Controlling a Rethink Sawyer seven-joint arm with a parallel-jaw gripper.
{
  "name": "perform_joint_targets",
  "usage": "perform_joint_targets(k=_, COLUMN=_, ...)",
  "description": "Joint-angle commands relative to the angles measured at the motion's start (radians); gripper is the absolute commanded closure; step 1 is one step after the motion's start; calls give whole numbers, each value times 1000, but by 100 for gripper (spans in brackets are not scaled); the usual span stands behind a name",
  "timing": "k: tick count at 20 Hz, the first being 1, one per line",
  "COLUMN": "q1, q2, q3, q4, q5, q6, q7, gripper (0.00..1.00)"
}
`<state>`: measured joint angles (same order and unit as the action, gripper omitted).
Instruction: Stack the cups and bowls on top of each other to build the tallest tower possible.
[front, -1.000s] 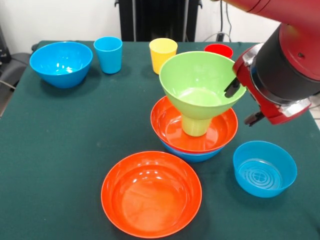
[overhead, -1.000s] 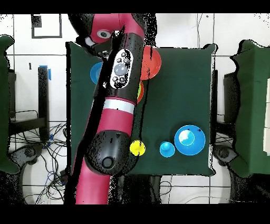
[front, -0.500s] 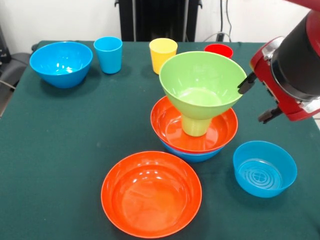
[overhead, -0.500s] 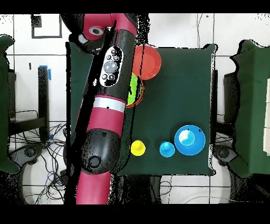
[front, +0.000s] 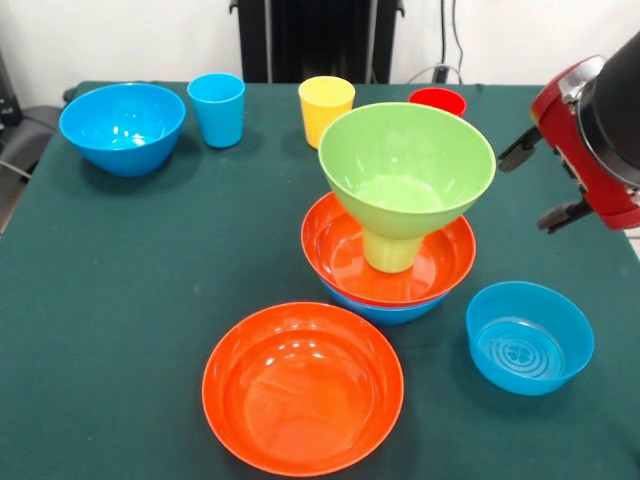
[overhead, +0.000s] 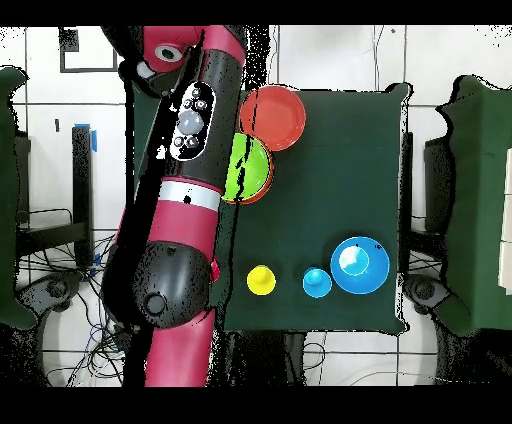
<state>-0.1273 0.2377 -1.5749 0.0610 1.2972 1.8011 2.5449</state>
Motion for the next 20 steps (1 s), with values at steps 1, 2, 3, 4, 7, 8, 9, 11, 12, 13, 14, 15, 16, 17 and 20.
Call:
perform_joint_targets(k=1, q1=-49, q2=-29, q3=-202, q4=-53, q5=134, q6=115, q7=-143, gripper=0)
perform_joint_targets(k=2, q1=-51, q2=-27, q3=-228, q4=-53, q5=170, q6=105, q7=-135, gripper=0)
perform_joint_targets(k=3, q1=-56, q2=-25, q3=-256, q4=-52, q5=209, q6=89, q7=-130, gripper=0)
perform_joint_targets(k=4, q1=-58, q2=-19, q3=-287, q4=-50, q5=258, q6=43, q7=-110, gripper=0)
perform_joint_targets(k=7, q1=-64, q2=-8, q3=-383, q4=-42, q5=369, q6=-54, q7=-61, gripper=0)
perform_joint_targets(k=8, q1=-63, q2=-1, q3=-412, q4=-37, q5=404, q6=-88, q7=-19, gripper=0)
perform_joint_targets(k=9, q1=-63, q2=1, q3=-443, q4=-33, q5=424, q6=-95, q7=-5, gripper=0)
perform_joint_targets(k=11, q1=-55, q2=10, q3=-487, q4=-21, q5=447, q6=-163, q7=30, gripper=0)
perform_joint_targets(k=12, q1=-49, q2=16, q3=-507, q4=-13, q5=445, q6=-203, q7=58, gripper=0)
perform_joint_targets(k=13, q1=-48, q2=21, q3=-518, q4=-6, q5=454, q6=-213, q7=74, gripper=0)
perform_joint_targets(k=14, q1=-41, q2=24, q3=-528, q4=2, q5=449, q6=-226, q7=107, gripper=0)
perform_joint_targets(k=15, q1=-37, q2=26, q3=-534, q4=8, q5=452, q6=-234, q7=126, gripper=0)
perform_joint_targets(k=16, q1=-30, q2=30, q3=-540, q4=18, q5=447, q6=-245, q7=163, gripper=0)
perform_joint_targets(k=17, q1=-28, q2=32, q3=-546, q4=22, q5=449, q6=-251, q7=173, gripper=0)
perform_joint_targets(k=20, q1=-8, q2=53, q3=-509, q4=51, q5=422, q6=-287, q7=232, gripper=0)
